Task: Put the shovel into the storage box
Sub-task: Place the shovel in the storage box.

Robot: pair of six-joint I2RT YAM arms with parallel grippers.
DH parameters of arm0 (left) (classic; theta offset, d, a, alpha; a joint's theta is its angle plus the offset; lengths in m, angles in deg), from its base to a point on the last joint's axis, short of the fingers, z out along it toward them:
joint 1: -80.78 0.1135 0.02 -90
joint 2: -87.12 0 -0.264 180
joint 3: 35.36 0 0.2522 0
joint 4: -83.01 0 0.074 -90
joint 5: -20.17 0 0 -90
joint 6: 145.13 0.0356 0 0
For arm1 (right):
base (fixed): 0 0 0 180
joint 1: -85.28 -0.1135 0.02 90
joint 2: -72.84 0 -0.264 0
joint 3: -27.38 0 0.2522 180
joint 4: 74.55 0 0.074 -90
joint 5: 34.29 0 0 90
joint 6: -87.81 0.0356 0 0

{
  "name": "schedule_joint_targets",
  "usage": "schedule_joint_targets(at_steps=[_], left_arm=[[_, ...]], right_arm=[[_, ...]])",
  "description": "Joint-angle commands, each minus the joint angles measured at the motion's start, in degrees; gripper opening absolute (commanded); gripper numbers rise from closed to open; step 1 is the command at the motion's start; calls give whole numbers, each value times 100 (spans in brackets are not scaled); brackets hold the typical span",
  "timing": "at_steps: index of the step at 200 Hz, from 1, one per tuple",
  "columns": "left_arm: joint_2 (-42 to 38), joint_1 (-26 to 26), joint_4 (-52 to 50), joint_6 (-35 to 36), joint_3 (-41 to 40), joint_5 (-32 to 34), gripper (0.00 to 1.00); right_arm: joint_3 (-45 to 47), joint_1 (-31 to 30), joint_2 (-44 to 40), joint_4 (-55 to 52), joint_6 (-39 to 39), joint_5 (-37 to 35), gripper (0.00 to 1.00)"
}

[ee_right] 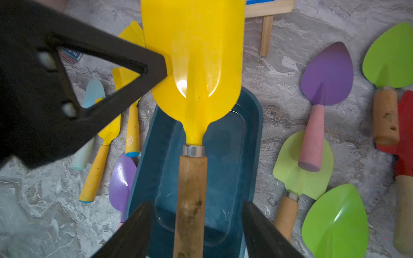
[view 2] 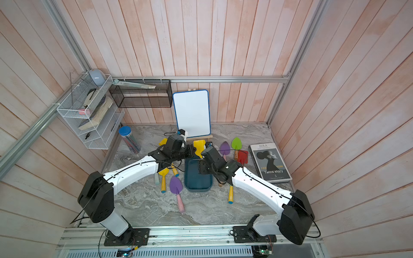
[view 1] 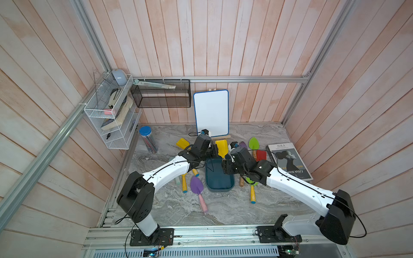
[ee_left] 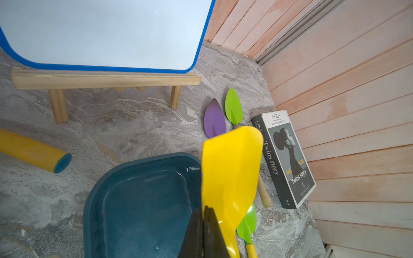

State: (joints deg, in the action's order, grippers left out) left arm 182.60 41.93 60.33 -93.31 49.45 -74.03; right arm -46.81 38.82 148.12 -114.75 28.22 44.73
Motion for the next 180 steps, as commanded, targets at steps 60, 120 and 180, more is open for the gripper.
schedule_joint_targets(at_steps=[60,120,180], left_arm=[[574,-42,-283,-45,-37,-48,0],[1214,-99,-410,-67,283,8,0],[1613,-249,-778,-120,641,-120,0]], right_arm=[[300,139,-883,-329,148,-380,73],[562,330,-1050,-238,158,-191,72],[670,417,-1049,-163,114,-78,71]])
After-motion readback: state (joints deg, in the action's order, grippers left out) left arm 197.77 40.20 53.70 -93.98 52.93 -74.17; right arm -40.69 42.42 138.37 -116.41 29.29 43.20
